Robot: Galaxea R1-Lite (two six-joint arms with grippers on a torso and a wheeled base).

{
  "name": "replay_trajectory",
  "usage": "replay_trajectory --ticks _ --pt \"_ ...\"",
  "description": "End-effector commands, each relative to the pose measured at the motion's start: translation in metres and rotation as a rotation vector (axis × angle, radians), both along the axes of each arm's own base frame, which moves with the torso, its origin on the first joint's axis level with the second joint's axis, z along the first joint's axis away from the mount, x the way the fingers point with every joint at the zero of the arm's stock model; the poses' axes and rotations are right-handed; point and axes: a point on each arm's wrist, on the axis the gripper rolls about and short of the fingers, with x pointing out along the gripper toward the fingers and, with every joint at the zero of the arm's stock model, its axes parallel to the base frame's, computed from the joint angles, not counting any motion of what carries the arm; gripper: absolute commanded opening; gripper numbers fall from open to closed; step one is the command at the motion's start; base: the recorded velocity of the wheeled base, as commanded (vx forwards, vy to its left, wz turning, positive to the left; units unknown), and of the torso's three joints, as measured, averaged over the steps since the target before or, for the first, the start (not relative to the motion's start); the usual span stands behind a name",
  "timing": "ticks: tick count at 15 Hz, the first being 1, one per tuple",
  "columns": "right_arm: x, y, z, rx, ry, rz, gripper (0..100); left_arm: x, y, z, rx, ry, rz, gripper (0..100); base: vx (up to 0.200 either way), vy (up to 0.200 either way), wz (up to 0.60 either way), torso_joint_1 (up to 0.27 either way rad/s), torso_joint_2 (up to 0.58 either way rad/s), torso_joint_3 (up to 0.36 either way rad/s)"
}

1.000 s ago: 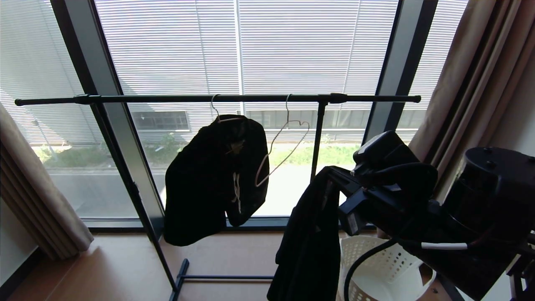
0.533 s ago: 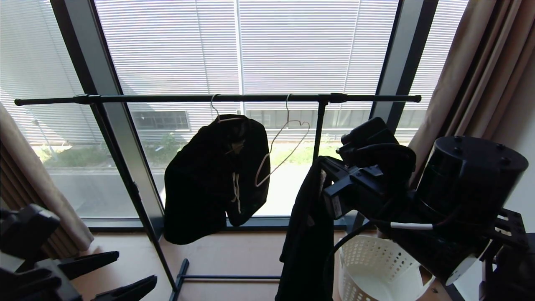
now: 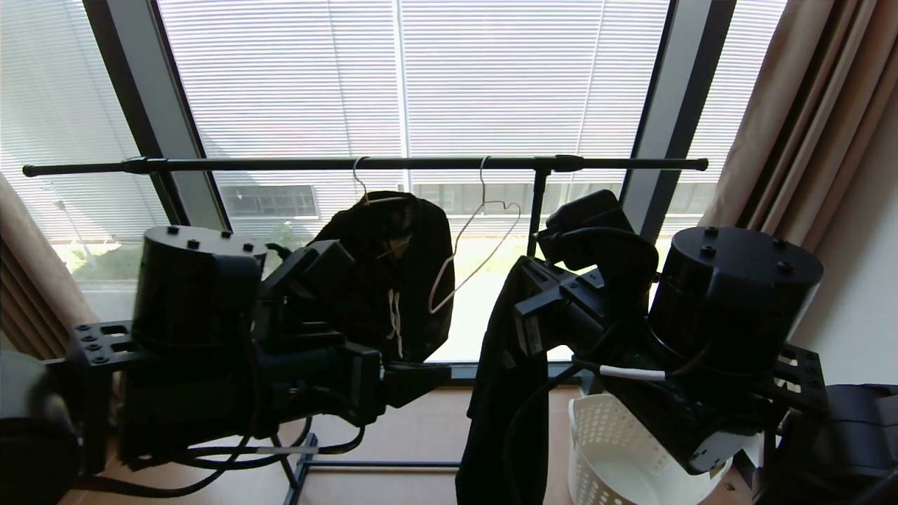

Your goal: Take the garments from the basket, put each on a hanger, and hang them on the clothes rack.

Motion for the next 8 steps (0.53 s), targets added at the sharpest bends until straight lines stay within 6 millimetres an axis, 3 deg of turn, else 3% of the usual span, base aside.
replay_trajectory --ticks 1,5,8 --pt "-0.002 0.006 -0.004 -0.008 0.006 0.015 0 0.019 -0.036 -0.018 0.029 0.05 -0.048 100 0.0 0.0 0.0 0.0 0.0 0.0" --pt "-0.005 0.005 -0.004 -0.009 0.008 0.021 0 0.041 -0.065 -0.031 0.069 0.044 -0.021 100 0.0 0.0 0.0 0.0 0.0 0.0" --pt "-0.008 0.002 0.0 0.0 0.001 0.023 0 0.059 -0.068 -0.048 0.117 0.055 0.06 100 0.0 0.0 0.0 0.0 0.0 0.0"
